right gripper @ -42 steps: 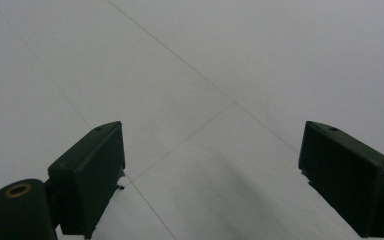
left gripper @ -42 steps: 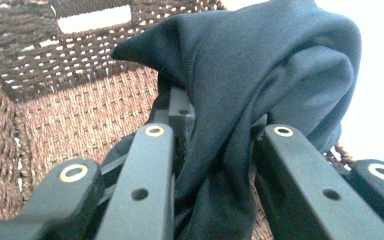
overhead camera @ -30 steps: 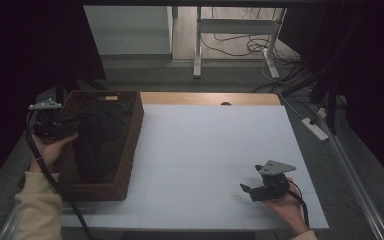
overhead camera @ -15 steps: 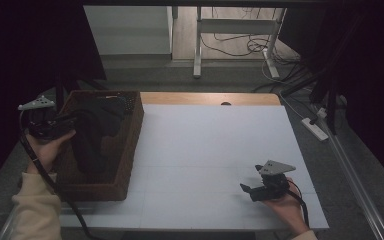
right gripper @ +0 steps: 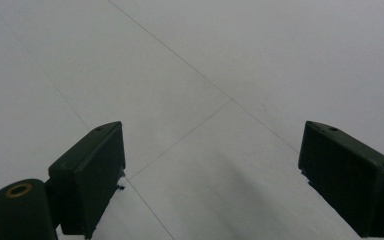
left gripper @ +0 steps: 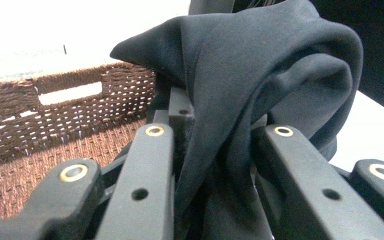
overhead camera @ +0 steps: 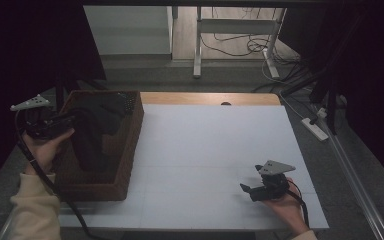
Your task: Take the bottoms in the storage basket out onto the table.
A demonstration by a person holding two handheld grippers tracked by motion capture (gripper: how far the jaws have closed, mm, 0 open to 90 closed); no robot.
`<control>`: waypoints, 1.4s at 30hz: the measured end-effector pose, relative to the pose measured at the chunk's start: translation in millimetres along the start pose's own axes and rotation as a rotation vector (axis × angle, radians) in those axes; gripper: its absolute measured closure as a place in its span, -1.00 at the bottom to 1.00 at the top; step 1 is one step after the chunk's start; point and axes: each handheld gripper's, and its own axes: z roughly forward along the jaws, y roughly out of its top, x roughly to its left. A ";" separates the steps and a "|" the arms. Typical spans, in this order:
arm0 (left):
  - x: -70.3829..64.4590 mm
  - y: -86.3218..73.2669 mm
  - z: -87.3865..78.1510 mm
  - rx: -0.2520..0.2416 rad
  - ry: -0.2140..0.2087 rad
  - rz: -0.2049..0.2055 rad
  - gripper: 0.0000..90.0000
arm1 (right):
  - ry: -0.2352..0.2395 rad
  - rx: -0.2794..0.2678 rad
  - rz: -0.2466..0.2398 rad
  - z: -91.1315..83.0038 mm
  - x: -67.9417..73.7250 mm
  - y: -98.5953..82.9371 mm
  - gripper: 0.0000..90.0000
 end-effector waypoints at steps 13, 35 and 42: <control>-6.2 3.2 -6.1 -0.046 -0.023 0.003 0.67 | -0.003 -0.002 -0.001 -0.5 -0.1 0.0 -0.74; -23.3 9.2 -9.3 -0.117 -0.103 0.023 0.67 | 0.000 -0.001 0.003 -0.5 -0.2 0.0 -0.74; -35.6 14.2 -7.3 -0.141 -0.141 0.030 0.67 | 0.004 -0.005 0.012 -0.6 -0.8 0.0 -0.74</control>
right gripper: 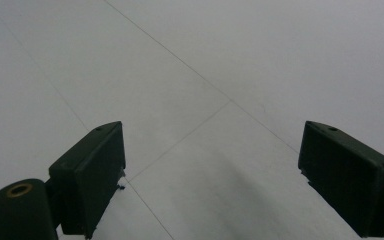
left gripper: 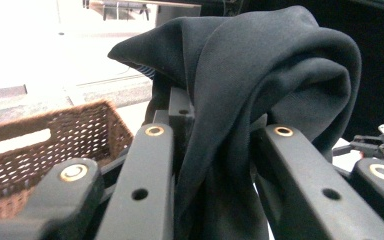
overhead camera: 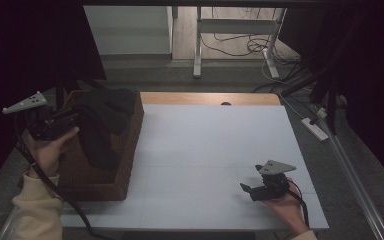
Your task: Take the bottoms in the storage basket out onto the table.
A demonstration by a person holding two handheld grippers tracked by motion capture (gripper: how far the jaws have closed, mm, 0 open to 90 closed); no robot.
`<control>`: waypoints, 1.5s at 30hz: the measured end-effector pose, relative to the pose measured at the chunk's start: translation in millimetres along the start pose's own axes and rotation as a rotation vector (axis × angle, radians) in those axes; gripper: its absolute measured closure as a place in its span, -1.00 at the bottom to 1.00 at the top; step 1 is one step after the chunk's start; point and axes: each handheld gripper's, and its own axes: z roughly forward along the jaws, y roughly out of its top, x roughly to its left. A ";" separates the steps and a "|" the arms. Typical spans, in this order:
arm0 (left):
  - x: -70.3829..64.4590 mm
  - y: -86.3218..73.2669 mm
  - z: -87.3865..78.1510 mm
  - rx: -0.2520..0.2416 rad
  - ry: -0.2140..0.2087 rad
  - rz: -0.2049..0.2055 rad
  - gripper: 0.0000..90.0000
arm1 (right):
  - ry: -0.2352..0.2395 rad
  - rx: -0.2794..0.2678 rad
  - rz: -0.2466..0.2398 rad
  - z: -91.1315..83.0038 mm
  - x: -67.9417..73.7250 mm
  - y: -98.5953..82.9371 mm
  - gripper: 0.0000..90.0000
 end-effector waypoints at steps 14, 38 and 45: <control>-18.3 23.5 14.3 -0.017 -0.040 0.026 0.67 | 0.013 -0.017 0.013 -2.8 -1.5 -0.8 -0.73; -42.2 51.6 12.0 -0.073 -0.110 0.069 0.67 | 0.005 -0.015 0.020 -2.7 -1.7 -1.1 -0.73; -46.8 51.2 19.5 -0.067 -0.121 0.070 0.67 | 0.006 -0.013 0.021 -3.1 -1.8 -1.1 -0.73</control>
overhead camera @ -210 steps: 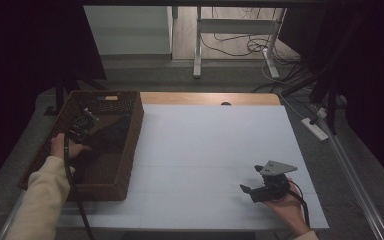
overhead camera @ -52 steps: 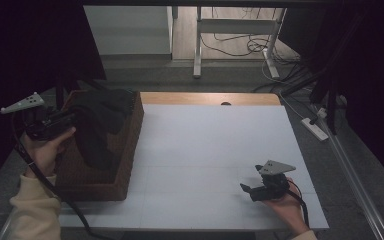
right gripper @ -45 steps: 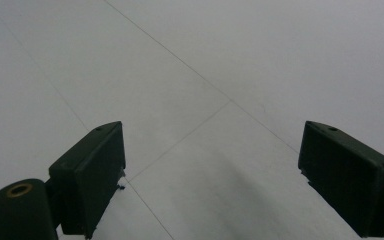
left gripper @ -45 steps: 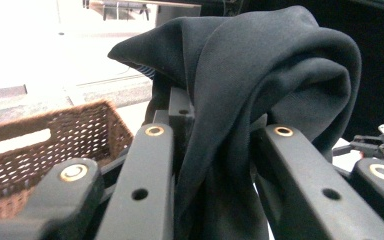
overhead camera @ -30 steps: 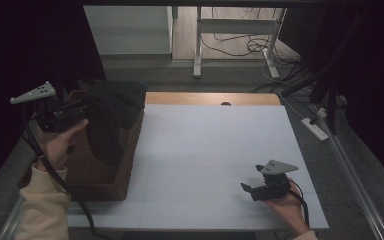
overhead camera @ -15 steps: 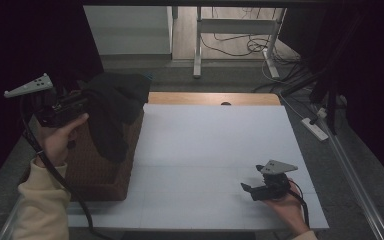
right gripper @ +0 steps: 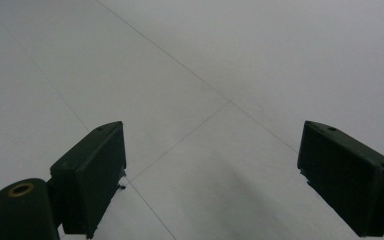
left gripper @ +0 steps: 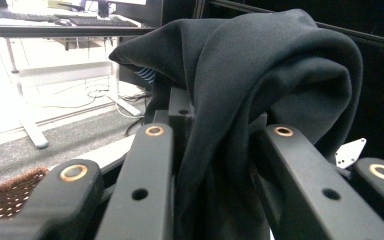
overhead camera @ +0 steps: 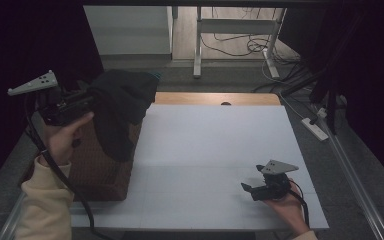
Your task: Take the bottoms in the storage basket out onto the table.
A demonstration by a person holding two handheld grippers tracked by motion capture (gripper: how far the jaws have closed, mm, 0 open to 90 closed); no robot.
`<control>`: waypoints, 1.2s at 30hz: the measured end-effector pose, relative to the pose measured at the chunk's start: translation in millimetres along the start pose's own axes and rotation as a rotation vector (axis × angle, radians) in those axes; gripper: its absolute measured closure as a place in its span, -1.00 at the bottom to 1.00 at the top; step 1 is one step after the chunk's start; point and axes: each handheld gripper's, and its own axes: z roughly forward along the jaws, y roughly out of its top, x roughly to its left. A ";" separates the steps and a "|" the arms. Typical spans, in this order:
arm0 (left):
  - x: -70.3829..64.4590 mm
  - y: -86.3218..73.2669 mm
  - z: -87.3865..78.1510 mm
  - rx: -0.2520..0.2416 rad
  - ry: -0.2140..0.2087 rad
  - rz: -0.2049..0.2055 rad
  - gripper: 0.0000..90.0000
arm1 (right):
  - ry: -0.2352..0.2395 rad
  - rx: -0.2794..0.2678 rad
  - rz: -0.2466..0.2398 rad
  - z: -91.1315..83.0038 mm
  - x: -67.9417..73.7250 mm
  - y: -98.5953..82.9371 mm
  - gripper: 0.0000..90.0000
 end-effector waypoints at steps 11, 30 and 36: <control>-14.6 3.7 19.5 -0.006 -0.065 0.012 0.67 | 0.003 -0.004 0.001 -0.4 -0.2 0.1 -0.73; -34.5 -4.4 46.5 0.038 -0.130 0.037 0.67 | -0.003 -0.011 0.008 -2.5 -1.1 -0.8 -0.73; -43.5 -5.6 51.1 0.052 -0.154 0.061 0.67 | -0.005 -0.011 0.009 -2.4 -0.9 -0.9 -0.73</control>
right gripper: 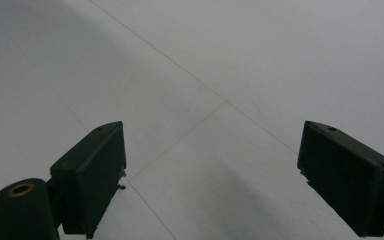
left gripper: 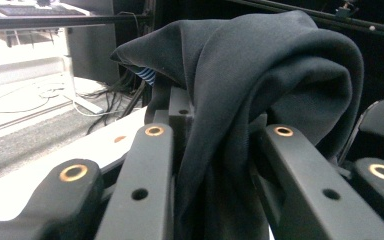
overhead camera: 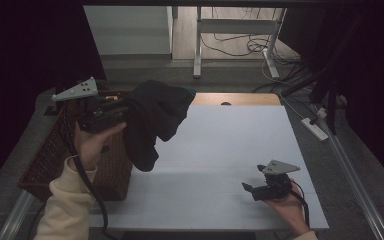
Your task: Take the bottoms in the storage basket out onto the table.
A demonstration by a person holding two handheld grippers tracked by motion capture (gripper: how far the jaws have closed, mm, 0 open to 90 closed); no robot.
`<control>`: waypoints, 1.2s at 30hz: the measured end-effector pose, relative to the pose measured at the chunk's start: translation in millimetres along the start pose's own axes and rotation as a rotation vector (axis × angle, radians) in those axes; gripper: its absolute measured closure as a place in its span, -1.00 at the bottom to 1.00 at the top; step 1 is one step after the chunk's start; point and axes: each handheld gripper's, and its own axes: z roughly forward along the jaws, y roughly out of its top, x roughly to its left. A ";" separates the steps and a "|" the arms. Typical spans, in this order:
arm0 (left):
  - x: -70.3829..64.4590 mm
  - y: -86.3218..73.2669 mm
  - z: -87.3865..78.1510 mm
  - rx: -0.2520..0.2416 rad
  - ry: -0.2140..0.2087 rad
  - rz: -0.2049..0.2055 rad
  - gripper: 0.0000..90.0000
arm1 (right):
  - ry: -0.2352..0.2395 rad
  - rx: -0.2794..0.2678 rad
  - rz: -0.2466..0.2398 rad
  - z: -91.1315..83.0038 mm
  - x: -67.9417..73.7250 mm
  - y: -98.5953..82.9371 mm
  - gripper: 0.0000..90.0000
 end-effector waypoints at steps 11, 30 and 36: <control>-5.1 -4.6 11.9 0.026 -0.030 0.001 0.67 | -0.001 -0.001 0.001 0.1 -0.2 0.0 -0.73; 0.2 -17.7 42.2 0.114 -0.042 -0.015 0.67 | 0.005 -0.001 0.002 -0.3 -0.8 0.0 -0.73; 1.6 -23.8 49.8 0.134 -0.044 -0.023 0.67 | 0.006 -0.003 0.002 -0.6 -0.6 0.0 -0.73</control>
